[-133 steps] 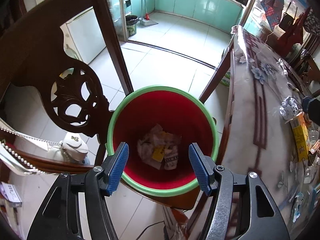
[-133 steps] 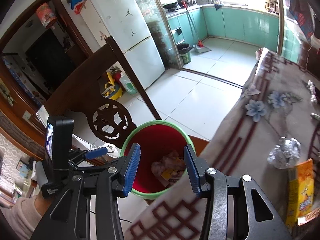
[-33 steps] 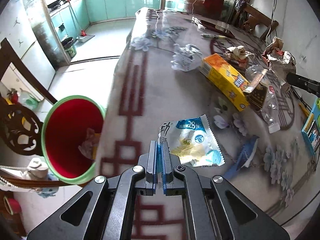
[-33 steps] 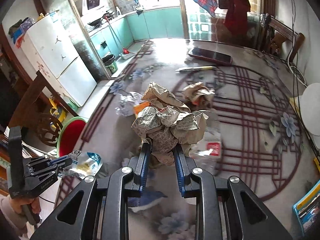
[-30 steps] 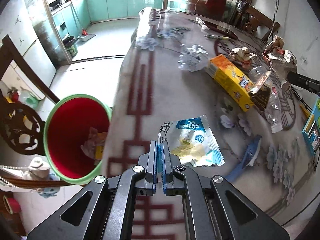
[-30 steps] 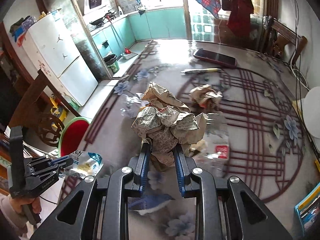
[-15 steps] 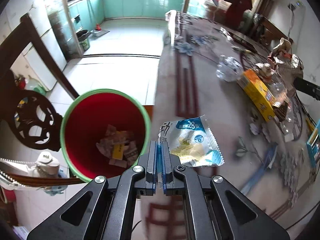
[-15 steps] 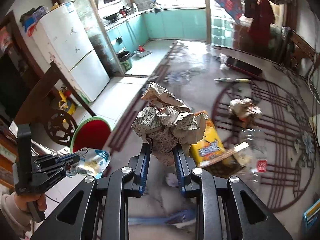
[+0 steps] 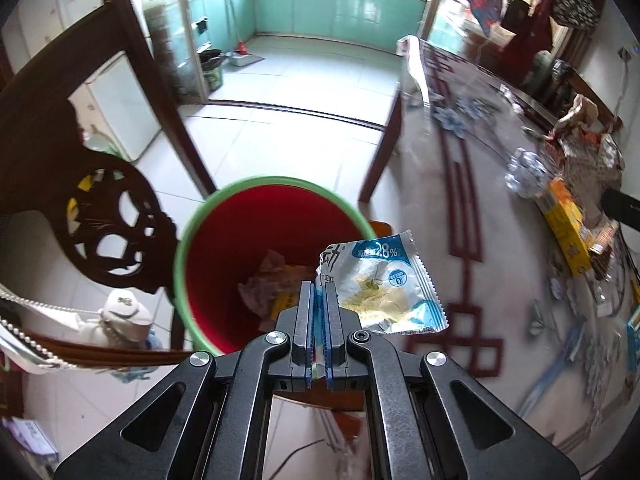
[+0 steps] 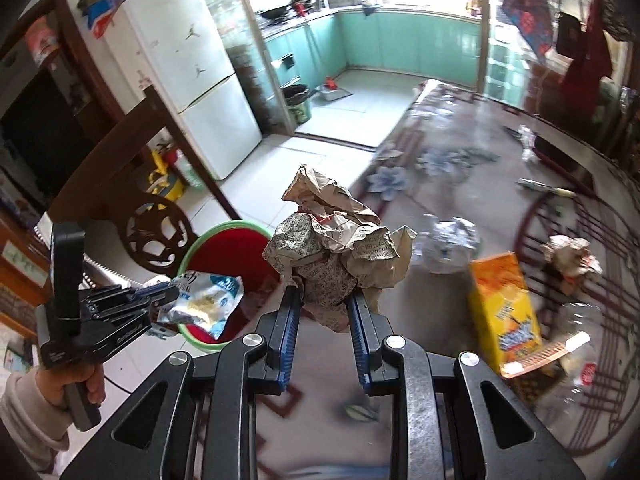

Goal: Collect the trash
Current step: 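Carry the packet and brown paper over the red bucket with both tools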

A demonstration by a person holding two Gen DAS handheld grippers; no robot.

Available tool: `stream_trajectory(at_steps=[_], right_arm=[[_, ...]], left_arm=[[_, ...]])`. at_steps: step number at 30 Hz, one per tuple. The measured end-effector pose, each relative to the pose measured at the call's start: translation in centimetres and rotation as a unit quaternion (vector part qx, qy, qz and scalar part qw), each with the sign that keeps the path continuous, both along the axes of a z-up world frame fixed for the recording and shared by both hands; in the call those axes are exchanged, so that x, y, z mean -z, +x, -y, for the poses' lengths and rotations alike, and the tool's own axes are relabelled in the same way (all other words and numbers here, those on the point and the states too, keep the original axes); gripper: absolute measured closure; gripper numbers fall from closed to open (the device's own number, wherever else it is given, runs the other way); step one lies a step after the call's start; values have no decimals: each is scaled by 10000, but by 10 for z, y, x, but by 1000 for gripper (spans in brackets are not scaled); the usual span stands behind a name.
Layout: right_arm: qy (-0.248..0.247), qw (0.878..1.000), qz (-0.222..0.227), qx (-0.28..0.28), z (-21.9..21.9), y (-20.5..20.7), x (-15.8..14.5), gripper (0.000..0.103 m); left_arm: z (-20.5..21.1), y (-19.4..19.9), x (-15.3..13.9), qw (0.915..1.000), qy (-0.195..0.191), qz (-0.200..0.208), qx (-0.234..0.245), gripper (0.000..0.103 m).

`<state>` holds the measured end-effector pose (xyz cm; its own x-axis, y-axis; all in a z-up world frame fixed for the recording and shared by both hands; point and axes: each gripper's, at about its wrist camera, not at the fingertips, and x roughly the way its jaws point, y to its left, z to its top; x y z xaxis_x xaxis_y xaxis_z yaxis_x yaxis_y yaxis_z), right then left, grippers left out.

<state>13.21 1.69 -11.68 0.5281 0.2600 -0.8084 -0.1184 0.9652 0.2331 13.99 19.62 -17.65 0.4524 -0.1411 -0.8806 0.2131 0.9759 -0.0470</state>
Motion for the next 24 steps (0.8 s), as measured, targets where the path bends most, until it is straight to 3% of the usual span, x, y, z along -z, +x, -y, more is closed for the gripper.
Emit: stream_trajectory(at_steps=[12,24], right_arm=[[32,9982,-52,-594,-58,30,7,81],[92,9967,-125,-801,-81,40,13,81]], left_arm=[[-45,18,4,9980,92,-18,-622,99],[-46,27,27,9975,184,-327,-594,99]])
